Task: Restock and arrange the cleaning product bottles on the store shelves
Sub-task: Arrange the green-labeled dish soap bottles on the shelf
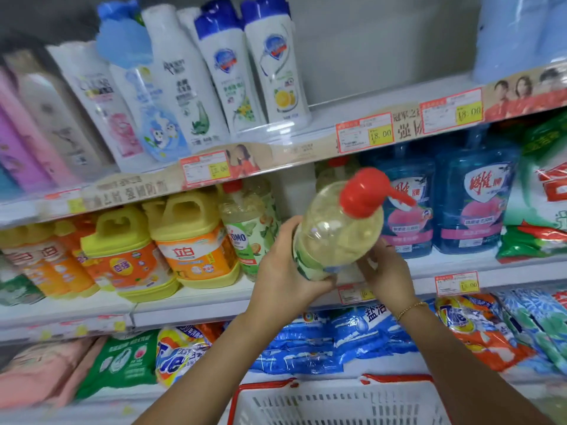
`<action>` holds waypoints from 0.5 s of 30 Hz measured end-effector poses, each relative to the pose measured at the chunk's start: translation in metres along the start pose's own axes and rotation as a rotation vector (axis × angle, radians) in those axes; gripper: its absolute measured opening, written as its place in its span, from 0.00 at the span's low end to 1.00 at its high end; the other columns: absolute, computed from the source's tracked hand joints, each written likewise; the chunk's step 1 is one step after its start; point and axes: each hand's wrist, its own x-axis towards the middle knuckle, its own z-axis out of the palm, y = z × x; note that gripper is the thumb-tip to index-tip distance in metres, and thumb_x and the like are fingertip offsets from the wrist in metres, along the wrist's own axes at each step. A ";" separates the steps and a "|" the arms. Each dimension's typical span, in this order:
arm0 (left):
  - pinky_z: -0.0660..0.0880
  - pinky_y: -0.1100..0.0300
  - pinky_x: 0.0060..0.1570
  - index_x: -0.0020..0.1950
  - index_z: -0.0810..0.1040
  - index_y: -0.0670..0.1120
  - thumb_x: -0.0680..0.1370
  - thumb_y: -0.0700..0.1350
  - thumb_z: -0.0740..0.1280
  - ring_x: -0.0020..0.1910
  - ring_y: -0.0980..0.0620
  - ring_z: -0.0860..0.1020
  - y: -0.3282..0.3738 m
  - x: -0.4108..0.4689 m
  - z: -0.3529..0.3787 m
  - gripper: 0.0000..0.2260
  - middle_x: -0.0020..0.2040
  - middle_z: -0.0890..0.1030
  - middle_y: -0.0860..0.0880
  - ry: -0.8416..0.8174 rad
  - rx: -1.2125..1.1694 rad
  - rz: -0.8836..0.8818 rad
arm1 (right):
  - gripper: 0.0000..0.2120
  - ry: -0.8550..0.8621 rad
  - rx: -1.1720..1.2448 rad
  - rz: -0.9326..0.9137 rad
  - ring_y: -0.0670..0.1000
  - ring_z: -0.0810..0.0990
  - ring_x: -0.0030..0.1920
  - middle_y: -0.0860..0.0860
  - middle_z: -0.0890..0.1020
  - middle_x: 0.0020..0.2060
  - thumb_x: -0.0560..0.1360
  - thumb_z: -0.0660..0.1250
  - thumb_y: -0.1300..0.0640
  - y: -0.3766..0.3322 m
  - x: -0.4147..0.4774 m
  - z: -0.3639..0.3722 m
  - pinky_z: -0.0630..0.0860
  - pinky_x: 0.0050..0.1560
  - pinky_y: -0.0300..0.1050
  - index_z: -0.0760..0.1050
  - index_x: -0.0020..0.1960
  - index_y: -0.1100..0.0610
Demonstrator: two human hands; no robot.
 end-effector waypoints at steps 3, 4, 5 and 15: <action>0.76 0.68 0.48 0.61 0.69 0.55 0.59 0.42 0.83 0.51 0.65 0.79 0.017 -0.004 -0.023 0.36 0.52 0.81 0.60 0.070 -0.161 -0.059 | 0.07 -0.151 0.348 0.097 0.48 0.79 0.47 0.48 0.80 0.47 0.77 0.65 0.63 -0.041 0.005 -0.023 0.72 0.40 0.27 0.77 0.54 0.56; 0.75 0.72 0.45 0.61 0.71 0.53 0.59 0.41 0.83 0.50 0.66 0.79 0.023 -0.005 -0.031 0.35 0.51 0.81 0.60 0.082 -0.201 -0.074 | 0.07 -0.208 0.499 0.153 0.48 0.79 0.48 0.50 0.80 0.48 0.78 0.64 0.62 -0.058 0.003 -0.030 0.73 0.41 0.27 0.77 0.56 0.58; 0.74 0.74 0.43 0.60 0.71 0.51 0.59 0.39 0.83 0.48 0.67 0.79 0.028 -0.006 -0.039 0.34 0.50 0.82 0.59 0.084 -0.250 -0.088 | 0.08 -0.263 0.656 0.200 0.48 0.79 0.49 0.51 0.80 0.50 0.79 0.62 0.59 -0.074 -0.003 -0.037 0.76 0.44 0.30 0.76 0.57 0.57; 0.77 0.68 0.43 0.55 0.77 0.50 0.60 0.36 0.81 0.48 0.59 0.83 0.042 -0.012 -0.071 0.27 0.48 0.84 0.57 0.037 -0.427 -0.071 | 0.46 -0.348 1.110 0.112 0.51 0.79 0.61 0.48 0.79 0.62 0.61 0.80 0.52 -0.139 -0.057 -0.067 0.79 0.55 0.49 0.61 0.72 0.43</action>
